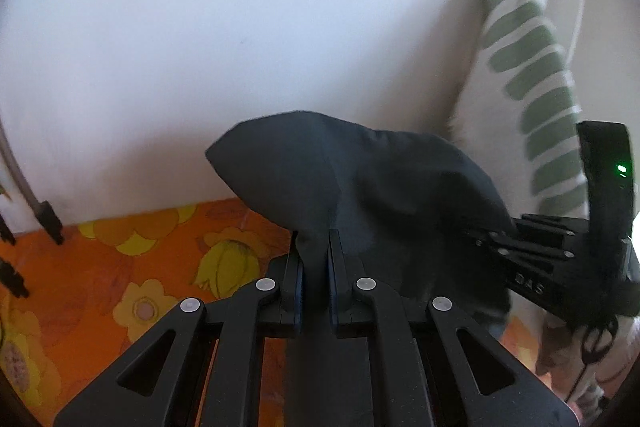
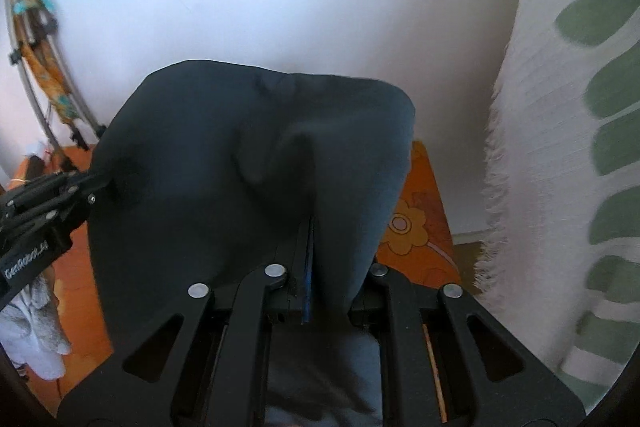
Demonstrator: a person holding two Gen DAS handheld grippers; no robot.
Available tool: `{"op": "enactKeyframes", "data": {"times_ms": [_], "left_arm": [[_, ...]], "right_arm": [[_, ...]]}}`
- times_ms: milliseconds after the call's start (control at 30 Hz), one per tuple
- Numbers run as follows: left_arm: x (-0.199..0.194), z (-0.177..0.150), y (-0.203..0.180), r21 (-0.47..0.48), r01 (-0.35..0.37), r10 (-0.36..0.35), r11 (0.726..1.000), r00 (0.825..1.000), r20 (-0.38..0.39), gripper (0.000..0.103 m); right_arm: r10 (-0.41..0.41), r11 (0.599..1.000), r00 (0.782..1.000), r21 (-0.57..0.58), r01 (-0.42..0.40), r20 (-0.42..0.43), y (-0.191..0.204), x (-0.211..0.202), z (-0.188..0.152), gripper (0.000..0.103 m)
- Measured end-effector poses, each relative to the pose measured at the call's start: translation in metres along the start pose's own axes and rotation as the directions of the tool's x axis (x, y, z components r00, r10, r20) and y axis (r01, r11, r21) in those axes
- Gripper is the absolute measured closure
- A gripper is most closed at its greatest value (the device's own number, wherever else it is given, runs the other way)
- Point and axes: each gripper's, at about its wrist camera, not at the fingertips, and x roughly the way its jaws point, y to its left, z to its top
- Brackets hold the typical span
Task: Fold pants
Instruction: 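Lift the folded trousers with both grippers and carry them toward the pillow, then lower the trousers onto the bed and open both grippers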
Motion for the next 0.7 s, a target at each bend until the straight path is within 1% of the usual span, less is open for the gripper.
{"op": "enactKeyframes", "data": {"times_ms": [100, 133, 167, 233, 267, 300, 333, 367, 400, 467, 533, 600, 700], "left_arm": [[0.018, -0.001, 0.005, 0.013, -0.044, 0.045, 0.999, 0.999, -0.018, 0.095], [0.021, 0.000, 0.005, 0.022, -0.055, 0.056, 0.998, 0.998, -0.023, 0.094], [0.025, 0.000, 0.006, 0.035, -0.080, 0.081, 0.996, 0.996, -0.036, 0.090], [0.025, 0.000, 0.007, 0.049, -0.117, 0.118, 0.992, 0.992, -0.031, 0.086], [0.022, 0.001, 0.009, 0.043, -0.142, 0.143, 0.989, 0.989, -0.025, 0.079], [0.021, 0.002, 0.010, 0.032, -0.153, 0.154, 0.988, 0.988, -0.026, 0.069], [0.021, 0.005, 0.009, 0.014, -0.150, 0.150, 0.989, 0.988, -0.030, 0.064], [0.017, 0.005, 0.012, -0.005, -0.136, 0.135, 0.991, 0.990, -0.036, 0.059], [0.013, 0.005, 0.013, -0.007, -0.136, 0.135, 0.991, 0.990, -0.036, 0.059], [0.004, 0.003, 0.012, 0.003, -0.138, 0.138, 0.990, 0.990, -0.033, 0.059], [-0.002, 0.000, 0.010, 0.020, -0.131, 0.132, 0.991, 0.990, -0.041, 0.059], [-0.009, -0.003, 0.010, 0.034, -0.128, 0.130, 0.991, 0.991, -0.042, 0.059], [-0.023, -0.008, 0.013, 0.041, -0.123, 0.125, 0.992, 0.991, -0.040, 0.058]], "right_arm": [[-0.025, 1.000, 1.000, -0.002, 0.025, -0.005, -0.004, 0.020, 0.002, 0.093], [-0.030, 1.000, 1.000, 0.000, 0.030, -0.006, -0.006, 0.024, 0.004, 0.092], [-0.036, 0.999, 0.999, 0.003, 0.036, -0.013, -0.008, 0.029, 0.007, 0.090], [-0.082, 0.997, 0.996, 0.009, 0.082, -0.021, -0.011, 0.034, 0.011, 0.082], [-0.107, 0.994, 0.994, 0.012, 0.107, -0.023, -0.013, 0.035, 0.012, 0.069], [-0.133, 0.991, 0.991, 0.013, 0.134, -0.020, -0.015, 0.035, 0.013, 0.060], [-0.164, 0.986, 0.986, 0.020, 0.164, -0.013, -0.018, 0.033, 0.013, 0.057], [-0.167, 0.985, 0.986, 0.032, 0.167, -0.014, -0.020, 0.031, 0.014, 0.052], [-0.162, 0.986, 0.987, 0.045, 0.163, -0.021, -0.023, 0.030, 0.014, 0.049], [-0.177, 0.980, 0.984, 0.082, 0.179, -0.031, -0.029, 0.025, 0.012, 0.048], [-0.142, 0.984, 0.990, 0.109, 0.144, -0.027, -0.029, 0.016, 0.007, 0.048], [-0.159, 0.982, 0.987, 0.102, 0.161, -0.022, -0.027, 0.010, 0.001, 0.048], [-0.145, 0.985, 0.989, 0.090, 0.145, -0.012, -0.021, -0.001, -0.010, 0.048]]}}
